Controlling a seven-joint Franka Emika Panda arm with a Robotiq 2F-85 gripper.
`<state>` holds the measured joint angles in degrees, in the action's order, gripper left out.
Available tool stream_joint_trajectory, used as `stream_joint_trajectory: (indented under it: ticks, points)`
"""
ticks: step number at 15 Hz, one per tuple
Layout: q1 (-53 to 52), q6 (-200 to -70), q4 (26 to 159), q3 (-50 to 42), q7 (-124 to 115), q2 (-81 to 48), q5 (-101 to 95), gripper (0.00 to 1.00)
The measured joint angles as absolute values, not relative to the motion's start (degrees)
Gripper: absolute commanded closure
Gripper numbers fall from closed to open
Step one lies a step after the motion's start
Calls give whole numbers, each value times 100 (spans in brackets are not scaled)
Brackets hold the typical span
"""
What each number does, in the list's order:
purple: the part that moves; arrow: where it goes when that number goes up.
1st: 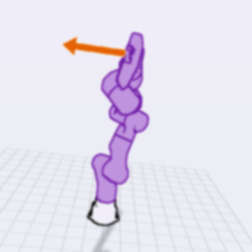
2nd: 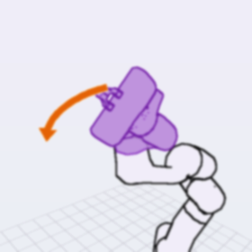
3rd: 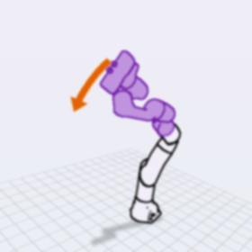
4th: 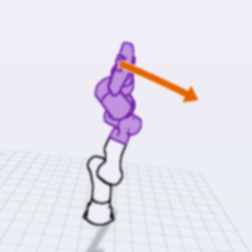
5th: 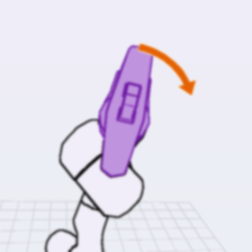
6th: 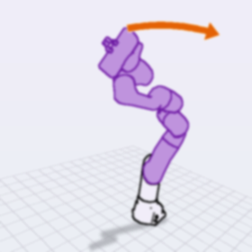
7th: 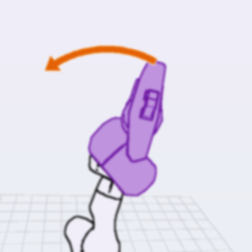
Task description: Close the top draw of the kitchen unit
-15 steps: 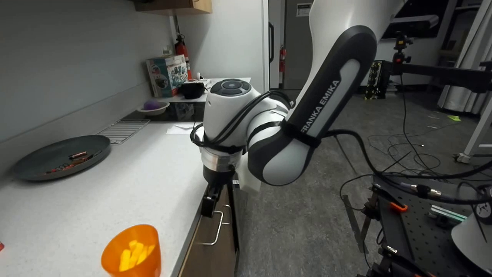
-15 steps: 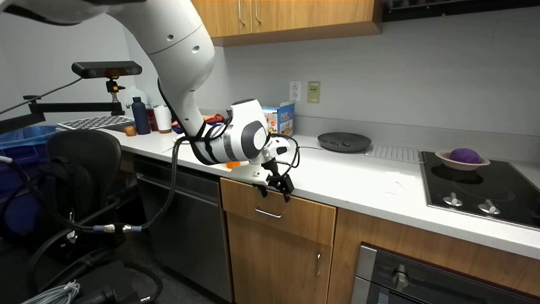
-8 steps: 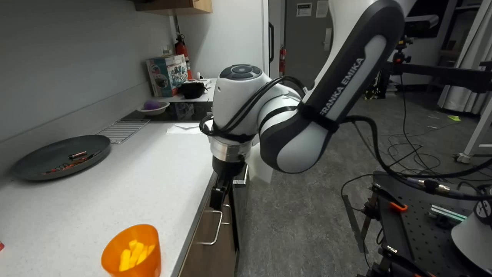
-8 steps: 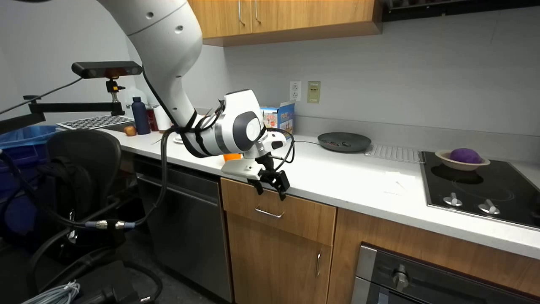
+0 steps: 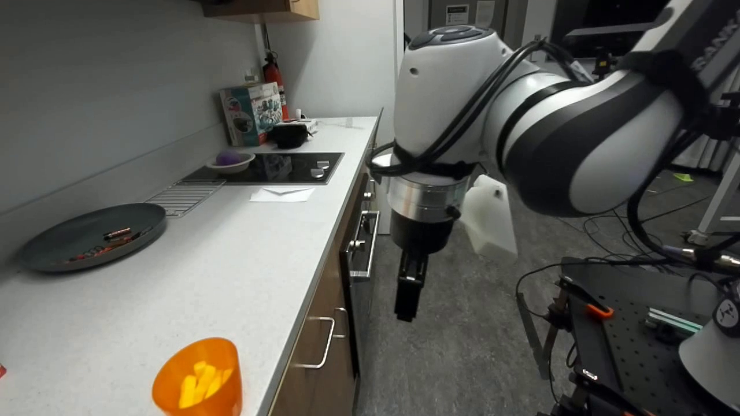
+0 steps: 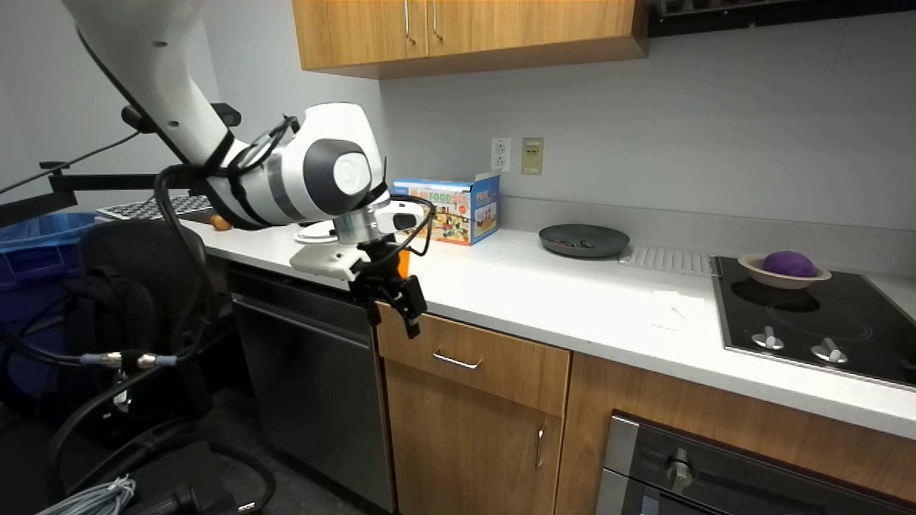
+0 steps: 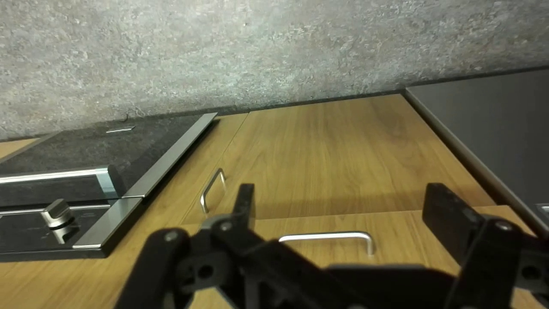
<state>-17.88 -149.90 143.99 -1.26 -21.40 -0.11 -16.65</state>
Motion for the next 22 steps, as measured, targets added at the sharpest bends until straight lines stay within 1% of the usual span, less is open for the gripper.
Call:
stream_joint_trajectory:
  ticks: [4, 9, 22]
  points:
    - [-1605, -14965, 15156, 430, -2196, 918, -1335, 0]
    - [-1437, -14968, 15114, 539, -2191, 812, -1335, 0]
    - [-1432, -14968, 15110, 548, -2191, 807, -1335, 0]
